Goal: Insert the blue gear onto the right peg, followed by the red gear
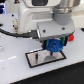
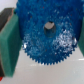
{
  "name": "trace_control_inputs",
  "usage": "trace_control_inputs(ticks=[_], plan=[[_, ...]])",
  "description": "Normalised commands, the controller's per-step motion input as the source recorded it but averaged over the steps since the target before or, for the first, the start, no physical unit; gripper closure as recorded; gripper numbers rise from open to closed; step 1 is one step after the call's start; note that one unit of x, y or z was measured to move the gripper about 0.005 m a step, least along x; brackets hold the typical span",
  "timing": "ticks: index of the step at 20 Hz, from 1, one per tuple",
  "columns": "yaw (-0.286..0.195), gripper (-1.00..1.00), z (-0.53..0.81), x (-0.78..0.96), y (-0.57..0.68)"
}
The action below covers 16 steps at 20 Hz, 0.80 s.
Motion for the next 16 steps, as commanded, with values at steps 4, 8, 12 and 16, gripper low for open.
trace_control_inputs(ticks=[4,8,12,16], plan=[[0.000,1.00,0.00,0.20,-0.05],[0.000,1.00,-0.01,0.20,0.00],[0.000,1.00,-0.05,0.19,-0.02],[0.000,1.00,0.22,0.20,-0.01]])
